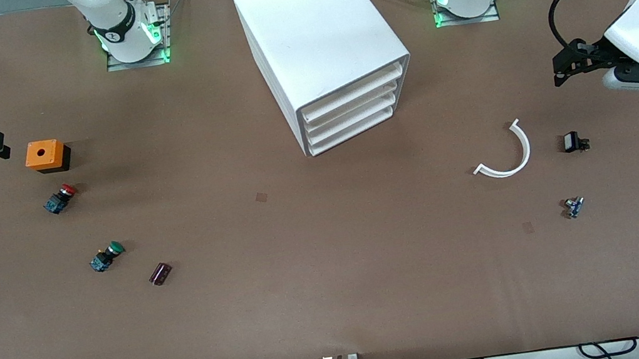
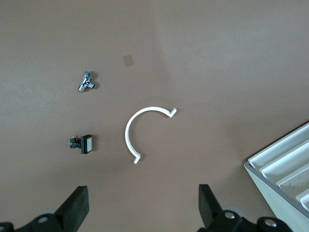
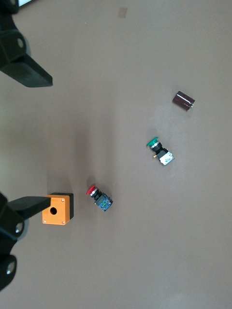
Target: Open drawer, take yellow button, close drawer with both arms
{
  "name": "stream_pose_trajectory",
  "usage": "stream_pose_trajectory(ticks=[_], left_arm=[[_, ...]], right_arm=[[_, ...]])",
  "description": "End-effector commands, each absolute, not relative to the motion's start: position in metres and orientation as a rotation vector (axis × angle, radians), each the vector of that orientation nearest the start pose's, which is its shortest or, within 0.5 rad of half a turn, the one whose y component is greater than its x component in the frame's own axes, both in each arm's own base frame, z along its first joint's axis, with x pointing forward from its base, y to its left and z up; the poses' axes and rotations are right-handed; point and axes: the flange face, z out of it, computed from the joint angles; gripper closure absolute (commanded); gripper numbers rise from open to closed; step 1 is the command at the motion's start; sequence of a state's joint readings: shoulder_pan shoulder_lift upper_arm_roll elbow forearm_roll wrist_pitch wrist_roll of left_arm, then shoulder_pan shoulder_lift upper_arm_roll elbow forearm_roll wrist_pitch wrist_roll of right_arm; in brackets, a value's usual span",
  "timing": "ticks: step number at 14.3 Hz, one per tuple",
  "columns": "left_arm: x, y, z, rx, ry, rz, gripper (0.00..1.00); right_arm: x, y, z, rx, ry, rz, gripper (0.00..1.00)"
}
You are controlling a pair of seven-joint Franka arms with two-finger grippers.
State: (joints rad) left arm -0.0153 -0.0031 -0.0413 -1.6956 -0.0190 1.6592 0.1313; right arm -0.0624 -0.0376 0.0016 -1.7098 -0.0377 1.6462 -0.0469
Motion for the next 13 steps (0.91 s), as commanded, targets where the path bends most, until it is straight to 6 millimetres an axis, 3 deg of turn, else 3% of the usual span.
stream_pose_trajectory(ticks=[1, 9, 13], left_arm=[[0.554, -0.035, 0.582, -3.157, 0.295, 0.052, 0.00], [0.552, -0.040, 0.587, -3.164, 0.257, 0.087, 0.00], [0.543, -0.055, 0.572, -3.252, 0.293, 0.314, 0.00]], right_arm=[[0.538, -0.035, 0.589, -3.191, -0.003, 0.022, 0.00], [0.540, -0.035, 0.589, -3.190, -0.015, 0.024, 0.00], [0.542, -0.025, 0.583, -3.181, -0.018, 0.059, 0.00]])
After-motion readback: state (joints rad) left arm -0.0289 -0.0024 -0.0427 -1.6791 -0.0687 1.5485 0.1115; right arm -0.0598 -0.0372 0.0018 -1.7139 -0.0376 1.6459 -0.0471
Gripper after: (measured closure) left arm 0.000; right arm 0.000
